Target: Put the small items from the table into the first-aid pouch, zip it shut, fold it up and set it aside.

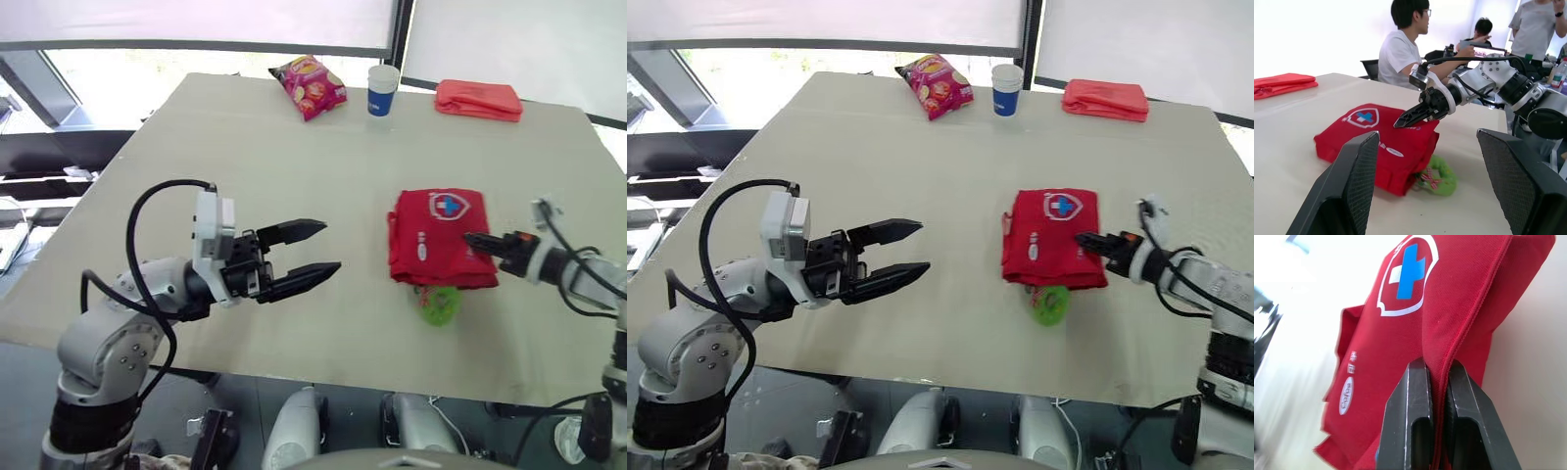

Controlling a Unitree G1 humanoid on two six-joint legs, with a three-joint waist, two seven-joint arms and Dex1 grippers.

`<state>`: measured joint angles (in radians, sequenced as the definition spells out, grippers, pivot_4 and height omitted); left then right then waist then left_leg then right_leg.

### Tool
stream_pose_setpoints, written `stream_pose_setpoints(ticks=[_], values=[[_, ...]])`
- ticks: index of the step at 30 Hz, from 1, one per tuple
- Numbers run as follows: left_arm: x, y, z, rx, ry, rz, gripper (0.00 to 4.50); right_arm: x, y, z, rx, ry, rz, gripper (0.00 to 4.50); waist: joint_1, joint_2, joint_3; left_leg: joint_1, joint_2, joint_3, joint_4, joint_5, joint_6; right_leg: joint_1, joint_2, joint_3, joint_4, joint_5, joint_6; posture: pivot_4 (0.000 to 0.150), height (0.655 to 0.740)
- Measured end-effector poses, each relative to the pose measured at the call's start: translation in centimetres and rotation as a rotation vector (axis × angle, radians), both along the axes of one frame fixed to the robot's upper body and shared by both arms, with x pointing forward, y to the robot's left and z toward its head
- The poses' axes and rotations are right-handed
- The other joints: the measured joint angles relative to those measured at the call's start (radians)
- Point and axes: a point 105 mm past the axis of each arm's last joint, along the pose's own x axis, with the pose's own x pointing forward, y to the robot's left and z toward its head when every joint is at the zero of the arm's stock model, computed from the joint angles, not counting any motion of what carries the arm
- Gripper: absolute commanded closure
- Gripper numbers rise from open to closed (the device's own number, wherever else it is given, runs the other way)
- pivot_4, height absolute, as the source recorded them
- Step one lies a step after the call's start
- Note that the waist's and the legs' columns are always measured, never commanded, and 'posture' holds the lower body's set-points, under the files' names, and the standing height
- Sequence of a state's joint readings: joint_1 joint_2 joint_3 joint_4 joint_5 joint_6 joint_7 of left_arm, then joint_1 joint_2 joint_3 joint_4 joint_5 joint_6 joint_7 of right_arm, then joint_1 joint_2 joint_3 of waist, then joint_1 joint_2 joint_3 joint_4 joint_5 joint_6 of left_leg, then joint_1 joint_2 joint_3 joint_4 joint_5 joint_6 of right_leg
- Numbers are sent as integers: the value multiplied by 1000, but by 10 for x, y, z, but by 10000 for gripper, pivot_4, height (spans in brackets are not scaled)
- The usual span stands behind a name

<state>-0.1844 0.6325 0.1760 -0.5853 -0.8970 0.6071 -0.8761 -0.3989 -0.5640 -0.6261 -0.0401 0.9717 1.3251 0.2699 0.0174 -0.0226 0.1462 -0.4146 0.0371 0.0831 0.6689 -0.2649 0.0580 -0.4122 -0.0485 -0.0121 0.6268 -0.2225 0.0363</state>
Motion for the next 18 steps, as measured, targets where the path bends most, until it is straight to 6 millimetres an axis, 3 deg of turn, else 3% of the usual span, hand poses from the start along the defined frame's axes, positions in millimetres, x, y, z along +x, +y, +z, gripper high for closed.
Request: stream_pose_setpoints(ticks=[3,6,9,16,18], values=[[7,-15,7,-60,-16,-10,10718,1,-54,26,30,-96,-307,44700,-2,0,0,0,-1,1,1,-1,1,1,0,1,-1,1,1,1500,7400],[9,-26,12,-76,-28,-35,10718,4,-82,36,39,-145,-482,44700,-8,1,0,1,-1,1,1,-1,2,1,2,3,-1,1,2,1500,7400],[17,-35,20,-90,-42,-57,10718,15,-113,24,122,-140,-707,44700,-17,2,0,2,0,1,0,-1,2,1,4,4,0,1,2,1500,7400],[24,-42,34,-100,-79,-73,10718,28,-149,-14,261,-112,-1021,44700,-31,7,1,1,0,2,0,2,-2,0,9,12,-1,1,2,1500,7400],[25,-43,36,-104,-83,-75,10718,30,-154,-17,298,-131,-1074,44700,-31,7,1,1,0,3,0,2,-2,0,9,13,-1,1,2,1500,7400]])
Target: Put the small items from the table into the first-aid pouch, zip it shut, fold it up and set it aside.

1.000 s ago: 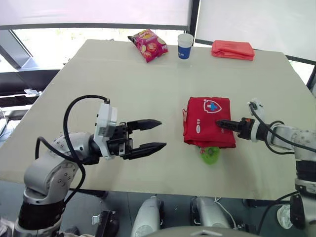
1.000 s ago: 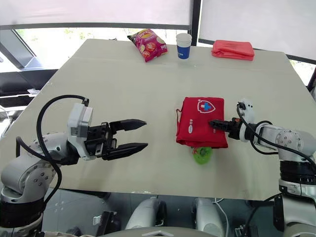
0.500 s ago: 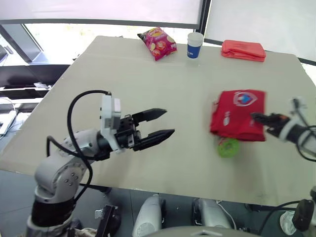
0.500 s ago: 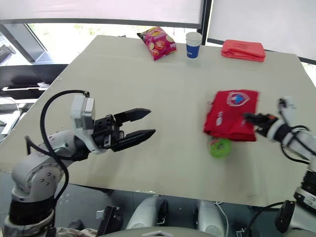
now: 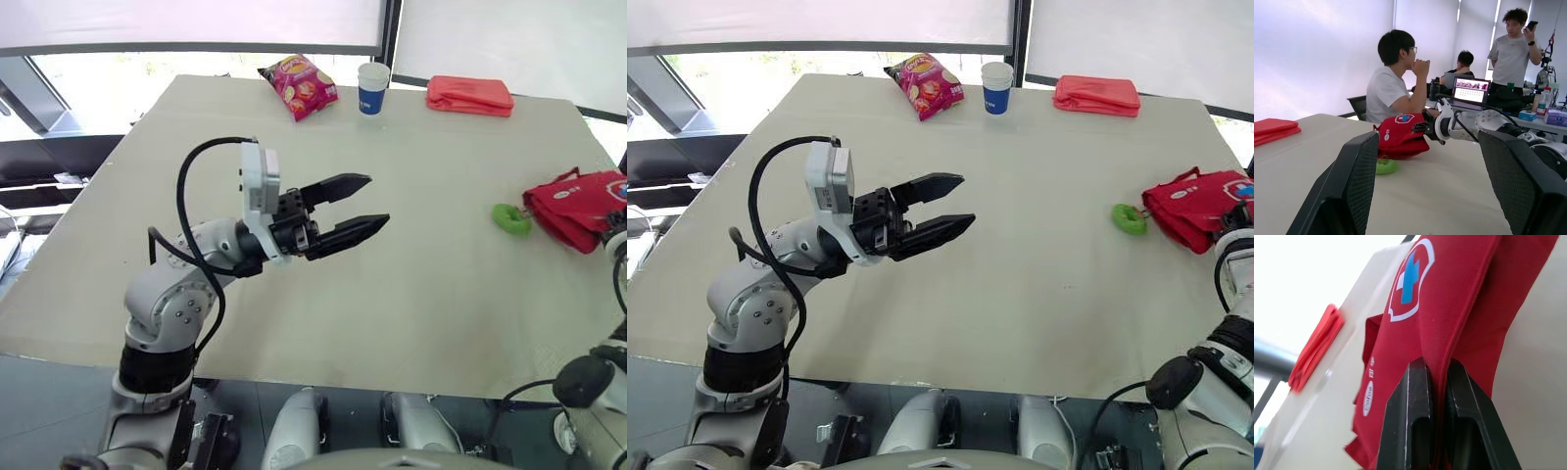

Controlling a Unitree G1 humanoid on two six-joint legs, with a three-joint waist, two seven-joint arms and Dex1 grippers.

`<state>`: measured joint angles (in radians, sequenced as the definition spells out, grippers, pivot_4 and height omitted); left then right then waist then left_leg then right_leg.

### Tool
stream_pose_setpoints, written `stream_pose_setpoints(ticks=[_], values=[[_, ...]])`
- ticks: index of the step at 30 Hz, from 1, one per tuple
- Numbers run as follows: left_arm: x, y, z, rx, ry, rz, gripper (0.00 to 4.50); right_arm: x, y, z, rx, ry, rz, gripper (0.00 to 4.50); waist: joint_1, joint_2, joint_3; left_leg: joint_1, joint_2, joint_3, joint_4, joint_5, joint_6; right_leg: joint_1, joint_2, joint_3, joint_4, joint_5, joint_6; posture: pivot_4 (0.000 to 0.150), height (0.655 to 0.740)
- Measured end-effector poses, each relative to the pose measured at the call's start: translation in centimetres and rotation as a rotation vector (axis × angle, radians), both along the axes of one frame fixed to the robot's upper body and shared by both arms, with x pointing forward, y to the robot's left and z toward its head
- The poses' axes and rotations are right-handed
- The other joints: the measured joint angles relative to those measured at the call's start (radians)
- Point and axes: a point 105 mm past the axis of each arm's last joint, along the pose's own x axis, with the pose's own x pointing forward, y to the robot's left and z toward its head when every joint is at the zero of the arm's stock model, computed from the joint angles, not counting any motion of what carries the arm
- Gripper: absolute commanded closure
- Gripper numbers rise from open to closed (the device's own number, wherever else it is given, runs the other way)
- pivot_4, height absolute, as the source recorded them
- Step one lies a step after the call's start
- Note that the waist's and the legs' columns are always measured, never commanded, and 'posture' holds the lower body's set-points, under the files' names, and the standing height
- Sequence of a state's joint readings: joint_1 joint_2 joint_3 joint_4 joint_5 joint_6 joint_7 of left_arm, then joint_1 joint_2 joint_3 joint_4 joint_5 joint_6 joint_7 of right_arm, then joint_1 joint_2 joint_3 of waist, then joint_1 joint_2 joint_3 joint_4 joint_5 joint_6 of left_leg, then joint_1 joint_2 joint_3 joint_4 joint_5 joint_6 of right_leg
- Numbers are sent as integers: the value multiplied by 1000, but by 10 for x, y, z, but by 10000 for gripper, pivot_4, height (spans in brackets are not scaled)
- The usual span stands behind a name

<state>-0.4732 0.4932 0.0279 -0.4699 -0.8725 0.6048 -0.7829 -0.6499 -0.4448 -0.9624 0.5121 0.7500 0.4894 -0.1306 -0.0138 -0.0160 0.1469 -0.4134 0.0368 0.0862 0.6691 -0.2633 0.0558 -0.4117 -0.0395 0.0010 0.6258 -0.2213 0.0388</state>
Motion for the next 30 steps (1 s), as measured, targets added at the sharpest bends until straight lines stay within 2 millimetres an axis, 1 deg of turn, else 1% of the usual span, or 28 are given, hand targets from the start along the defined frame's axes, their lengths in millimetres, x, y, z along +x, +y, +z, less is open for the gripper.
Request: stream_pose_setpoints(ticks=[3,6,9,11,14,17,19,22,26,28,30], values=[[1,-1,-2,4,9,-7,10718,3,-6,-5,27,-28,-79,44700,0,0,0,0,0,0,0,0,0,0,3,4,0,0,0,1500,7400],[0,-4,-3,8,9,-18,10718,5,-2,-9,25,-31,-98,44700,1,0,0,0,0,-1,1,0,0,1,7,12,0,0,0,1500,7400],[-1,-6,-1,16,-2,-35,10718,-1,1,-15,-14,-7,-92,44700,1,-1,0,0,0,-2,1,0,0,1,8,14,1,0,0,1500,7400],[0,-6,-1,18,-1,-34,10718,-8,1,-16,-44,8,-83,44700,1,-1,0,0,0,-2,0,0,0,1,8,14,1,0,0,1500,7400],[0,-5,-2,16,2,-35,10718,-18,9,-16,-74,25,-62,44700,1,0,-1,0,1,-2,0,0,0,1,8,14,1,0,0,1500,7400],[-1,-5,-2,17,3,-47,10718,-21,18,-17,-83,35,-51,44700,0,0,-1,0,1,-2,0,0,0,1,9,14,1,0,0,1500,7400],[-1,-2,-5,40,8,-62,10718,-22,27,-19,-83,46,-47,44700,-3,0,-1,1,1,-2,0,0,0,1,9,14,2,0,0,1500,7400],[3,7,-12,83,29,-61,10718,-28,46,-21,-59,47,-69,44700,-4,0,-1,2,2,-2,0,1,0,1,10,14,3,0,0,1500,7400],[9,15,-12,89,34,-32,10718,-36,74,-24,-20,42,-77,44700,-6,0,-1,2,3,-3,0,1,0,0,10,14,4,-1,-1,1500,7400],[9,15,-13,92,33,-32,10718,-37,82,-25,-19,48,-69,44700,-6,-1,-1,2,2,-2,0,1,-2,0,9,14,4,-1,-2,1500,7400],[9,15,-14,92,36,-32,10718,-37,85,-27,-19,52,-62,44700,-7,-2,-2,3,2,-1,0,1,-2,0,9,15,4,-1,-2,1500,7400]])
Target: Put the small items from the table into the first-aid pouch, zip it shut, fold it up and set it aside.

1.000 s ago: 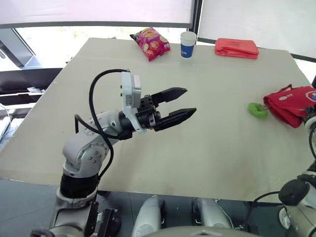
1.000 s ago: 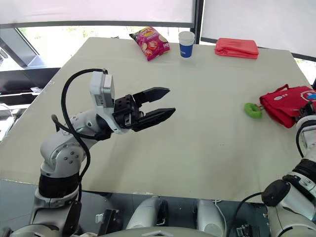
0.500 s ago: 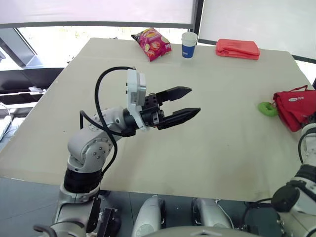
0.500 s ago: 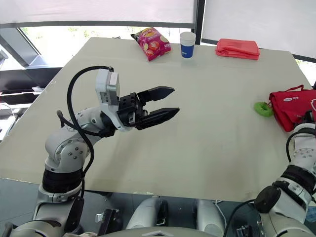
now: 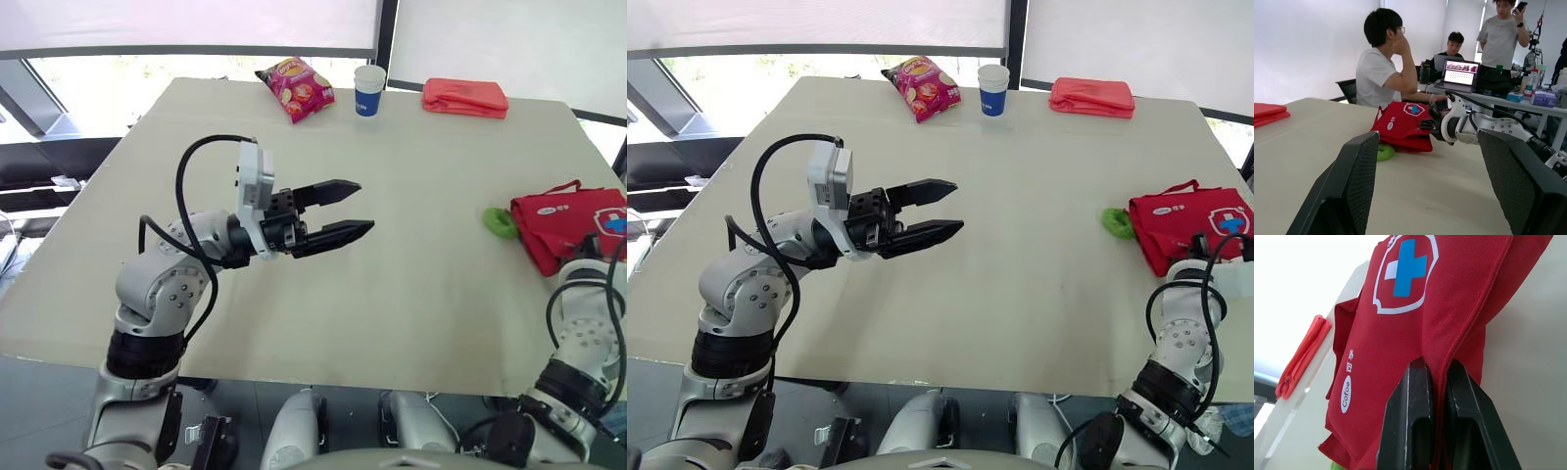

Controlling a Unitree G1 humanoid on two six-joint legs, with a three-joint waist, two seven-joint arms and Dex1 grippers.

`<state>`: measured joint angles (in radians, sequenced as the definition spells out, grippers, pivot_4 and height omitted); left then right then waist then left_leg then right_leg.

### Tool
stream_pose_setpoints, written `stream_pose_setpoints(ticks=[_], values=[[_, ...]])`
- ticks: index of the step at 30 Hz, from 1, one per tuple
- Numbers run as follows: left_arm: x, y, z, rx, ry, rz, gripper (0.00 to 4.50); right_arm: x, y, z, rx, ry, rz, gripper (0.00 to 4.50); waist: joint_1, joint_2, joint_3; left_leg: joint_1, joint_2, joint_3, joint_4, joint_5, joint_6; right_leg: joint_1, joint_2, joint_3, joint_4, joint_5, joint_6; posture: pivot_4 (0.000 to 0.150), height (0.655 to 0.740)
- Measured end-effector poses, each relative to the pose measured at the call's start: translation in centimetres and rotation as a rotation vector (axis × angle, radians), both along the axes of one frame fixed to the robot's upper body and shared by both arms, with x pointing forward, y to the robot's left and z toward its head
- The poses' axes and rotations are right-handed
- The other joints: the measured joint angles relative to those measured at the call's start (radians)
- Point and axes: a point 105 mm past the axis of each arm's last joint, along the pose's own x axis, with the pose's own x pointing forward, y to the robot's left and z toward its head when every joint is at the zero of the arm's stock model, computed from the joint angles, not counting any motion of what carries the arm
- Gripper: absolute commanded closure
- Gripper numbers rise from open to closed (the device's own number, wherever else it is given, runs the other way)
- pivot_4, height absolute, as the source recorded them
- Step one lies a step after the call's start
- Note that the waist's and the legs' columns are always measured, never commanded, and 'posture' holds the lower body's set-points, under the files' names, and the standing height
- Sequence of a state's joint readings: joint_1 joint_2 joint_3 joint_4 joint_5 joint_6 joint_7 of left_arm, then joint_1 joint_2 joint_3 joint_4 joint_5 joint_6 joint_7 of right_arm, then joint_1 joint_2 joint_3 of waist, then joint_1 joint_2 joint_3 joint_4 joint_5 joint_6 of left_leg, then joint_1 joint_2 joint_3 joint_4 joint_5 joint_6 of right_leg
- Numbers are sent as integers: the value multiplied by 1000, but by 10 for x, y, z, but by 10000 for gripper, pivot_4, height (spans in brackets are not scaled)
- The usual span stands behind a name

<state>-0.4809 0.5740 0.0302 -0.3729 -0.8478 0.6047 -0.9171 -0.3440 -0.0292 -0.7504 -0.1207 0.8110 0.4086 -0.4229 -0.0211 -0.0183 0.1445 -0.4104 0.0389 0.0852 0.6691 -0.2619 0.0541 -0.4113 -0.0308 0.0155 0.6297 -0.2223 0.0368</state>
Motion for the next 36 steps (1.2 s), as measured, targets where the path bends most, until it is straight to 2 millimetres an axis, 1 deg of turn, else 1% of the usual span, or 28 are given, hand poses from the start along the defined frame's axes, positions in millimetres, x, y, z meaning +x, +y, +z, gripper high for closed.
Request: stream_pose_setpoints(ticks=[4,5,6,8,10,12,13,14,15,16,17,18,19,20,21,22,23,24,26,28,29,30,31,32,34,36], values=[[-1,0,-2,1,7,1,10718,1,2,0,-4,2,9,44700,-2,-1,0,1,0,0,0,0,0,0,0,0,1,-1,-2,1500,7400],[-1,0,-2,1,7,0,10718,1,2,0,-7,2,16,41086,-3,-1,0,2,0,0,0,0,0,0,0,0,2,-1,-2,1500,7400],[-1,0,-2,1,7,-1,10718,0,4,-1,-12,4,25,38831,-3,-1,0,2,0,0,0,0,0,0,0,0,3,-1,-2,1500,7400],[-1,-1,-2,-3,7,-4,10718,-2,8,-5,-27,24,62,30032,-6,-1,0,2,0,0,0,0,0,0,0,0,3,-2,-3,1500,7400],[-2,-3,-2,-7,7,-12,10718,-14,9,-11,-95,86,130,19344,-6,0,0,1,0,0,0,0,0,0,-1,1,3,-2,-3,1500,7400],[-2,-4,-2,-8,8,-10,10718,-23,7,-13,-144,120,173,9483,-5,0,0,1,-1,1,0,0,0,0,-2,1,3,-2,-2,1500,7400],[-2,-4,-2,-9,9,-10,10718,-26,7,-12,-167,129,192,6368,-4,1,0,1,-1,1,0,-1,1,0,-2,1,3,-2,-2,1500,7400],[-3,-4,-3,-9,13,-12,10718,-38,7,-8,-250,154,259,2440,2,3,1,0,-1,1,0,-2,3,0,-2,1,2,-2,-2,1500,7400],[-2,-2,-6,-7,25,2,10718,-57,4,6,-400,172,360,1048,7,5,1,0,-2,1,0,-2,3,0,-2,1,1,-2,-2,1500,7400],[-2,-2,-6,-7,25,2,10718,-57,4,7,-404,171,363,1048,7,5,1,0,-2,1,0,-2,3,0,-2,1,1,-2,-2,1500,7400],[-2,-2,-8,-10,36,7,10718,-69,8,16,-511,174,453,1048,7,4,0,1,-1,1,0,-2,4,0,-2,1,1,-2,-1,1500,7400],[-3,-1,-11,-13,48,18,10718,-78,18,27,-636,182,580,1048,9,8,0,0,-2,2,0,-3,5,0,-3,2,1,-3,1,1500,7400],[-2,1,-14,-11,60,33,10718,-84,26,33,-704,179,663,1048,8,8,-1,2,-1,2,-1,-3,5,1,-2,2,0,-4,2,1500,7400],[-2,2,-16,-12,67,44,10718,-85,32,38,-741,161,707,1048,6,6,-1,3,0,2,-1,-3,5,2,-1,2,0,-5,2,1500,7400],[1,2,-18,-27,82,66,10718,-85,48,51,-825,97,796,1048,1,3,-1,4,2,3,0,-3,5,2,0,2,0,-4,3,1500,7400],[2,2,-20,-41,95,85,10718,-83,59,59,-882,60,852,1048,-3,3,-1,5,2,5,0,-3,5,2,0,2,0,-4,3,1500,7400],[5,4,-22,-61,114,117,10718,-79,77,69,-951,-5,927,1048,-5,1,0,9,2,6,0,-3,5,4,-1,3,2,-4,3,1500,7400],[8,5,-22,-72,119,140,10718,-77,86,74,-978,-46,952,1048,-5,-1,2,11,2,6,0,-3,5,6,-2,3,2,-4,3,1500,7400],[21,14,-26,-93,131,262,10718,-64,112,87,-1064,-164,1008,1048,-5,-2,2,13,2,5,1,-3,5,6,-3,3,2,-4,3,1500,7400],[34,23,-32,-112,164,361,10718,-52,138,95,-1145,-255,1084,1048,-5,-2,2,13,0,5,0,-3,5,6,-2,3,3,-4,3,1500,7400],[38,27,-33,-127,179,390,8334,-46,150,95,-1184,-284,1149,297,-2,-3,3,11,0,6,0,-3,5,5,-2,3,3,-4,3,1500,7400],[40,31,-34,-128,183,407,5535,-42,158,93,-1208,-300,1194,0,3,-4,3,10,0,6,0,-3,5,4,-2,3,3,-3,1,1500,7400],[42,37,-36,-118,185,423,1585,-36,162,90,-1213,-308,1227,0,8,-5,2,10,-1,6,-1,-3,5,3,-2,2,3,-2,-2,1500,7400],[43,42,-38,-104,185,433,182,-31,163,87,-1219,-307,1245,0,14,-5,2,8,-1,5,-1,-3,5,3,-2,2,2,-2,-3,1500,7400],[41,53,-42,-56,173,449,182,-24,162,77,-1247,-290,1284,0,23,-5,2,4,-1,5,-2,-1,2,0,-3,1,1,-3,-2,1500,7400],[35,64,-53,4,186,445,182,-22,156,68,-1277,-266,1318,0,29,-4,2,0,-1,4,-2,-2,3,-2,-3,-1,-3,-1,1,1500,7400]])
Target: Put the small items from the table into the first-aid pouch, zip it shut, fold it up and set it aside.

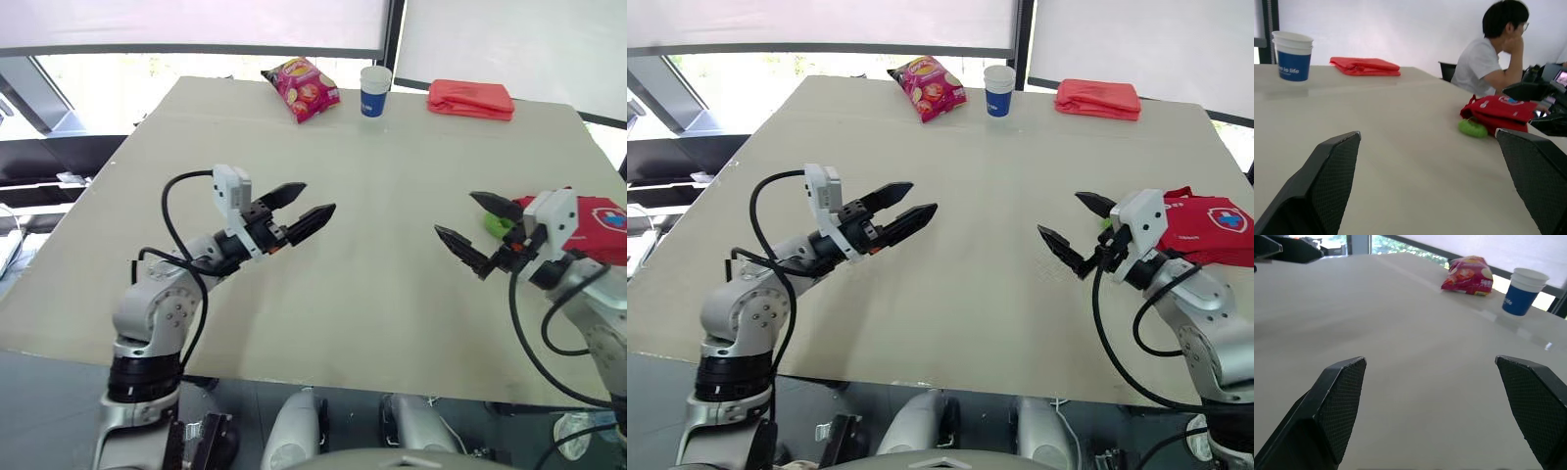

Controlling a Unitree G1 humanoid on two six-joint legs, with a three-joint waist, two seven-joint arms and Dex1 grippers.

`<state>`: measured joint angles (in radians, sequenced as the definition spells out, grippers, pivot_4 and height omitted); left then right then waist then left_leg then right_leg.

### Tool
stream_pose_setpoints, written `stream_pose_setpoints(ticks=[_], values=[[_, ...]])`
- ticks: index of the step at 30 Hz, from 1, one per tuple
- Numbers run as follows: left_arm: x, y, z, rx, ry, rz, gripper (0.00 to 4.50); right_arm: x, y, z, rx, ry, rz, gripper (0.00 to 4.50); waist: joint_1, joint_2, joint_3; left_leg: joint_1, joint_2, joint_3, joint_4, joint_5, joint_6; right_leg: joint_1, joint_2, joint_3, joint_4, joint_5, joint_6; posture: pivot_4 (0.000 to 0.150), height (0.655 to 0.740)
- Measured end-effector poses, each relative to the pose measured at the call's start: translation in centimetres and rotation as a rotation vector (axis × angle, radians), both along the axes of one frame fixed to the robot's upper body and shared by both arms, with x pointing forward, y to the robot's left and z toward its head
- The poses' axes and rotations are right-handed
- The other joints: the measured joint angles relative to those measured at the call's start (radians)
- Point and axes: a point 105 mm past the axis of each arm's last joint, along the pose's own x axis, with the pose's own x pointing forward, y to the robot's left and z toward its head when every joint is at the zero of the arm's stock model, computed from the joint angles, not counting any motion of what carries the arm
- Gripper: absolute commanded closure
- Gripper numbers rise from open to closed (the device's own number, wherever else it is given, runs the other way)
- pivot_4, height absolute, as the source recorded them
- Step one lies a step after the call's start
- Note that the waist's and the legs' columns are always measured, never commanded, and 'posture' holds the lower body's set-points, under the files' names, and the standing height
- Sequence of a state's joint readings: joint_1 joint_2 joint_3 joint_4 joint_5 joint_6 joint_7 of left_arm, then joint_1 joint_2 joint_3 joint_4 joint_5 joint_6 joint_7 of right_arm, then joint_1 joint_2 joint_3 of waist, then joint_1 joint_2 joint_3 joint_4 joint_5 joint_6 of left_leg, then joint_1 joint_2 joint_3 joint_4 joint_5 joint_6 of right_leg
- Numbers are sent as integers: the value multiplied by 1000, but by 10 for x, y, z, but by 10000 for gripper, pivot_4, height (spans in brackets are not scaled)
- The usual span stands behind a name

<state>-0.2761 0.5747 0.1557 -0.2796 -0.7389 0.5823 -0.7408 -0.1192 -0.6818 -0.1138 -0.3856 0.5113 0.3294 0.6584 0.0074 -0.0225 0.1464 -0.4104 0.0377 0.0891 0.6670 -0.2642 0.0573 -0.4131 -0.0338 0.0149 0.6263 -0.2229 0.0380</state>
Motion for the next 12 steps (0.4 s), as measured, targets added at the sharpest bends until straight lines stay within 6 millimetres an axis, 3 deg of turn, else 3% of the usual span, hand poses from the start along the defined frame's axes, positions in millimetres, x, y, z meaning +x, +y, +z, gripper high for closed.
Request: stream_pose_setpoints(ticks=[3,6,7,12], values=[[-13,18,-21,50,75,-8,182,-10,-16,-11,-62,10,15,0,8,0,0,-3,-1,-1,1,-1,2,-1,-2,-3,-2,-1,1,1500,7400],[-31,48,-44,116,165,28,182,-41,-52,-30,-125,73,-3,0,13,0,0,-3,-2,-3,2,-2,2,1,-6,-6,-3,-3,-2,1500,7400],[-36,57,-48,129,183,48,182,-51,-64,-33,-132,95,-25,0,12,0,0,-3,-1,-3,2,-2,2,1,-8,-6,-2,-3,-2,1500,7400],[-49,78,-60,182,221,98,182,-74,-86,-35,-147,129,-69,0,5,1,0,4,3,1,3,-2,1,3,-23,-21,0,-3,-1,1500,7400]])
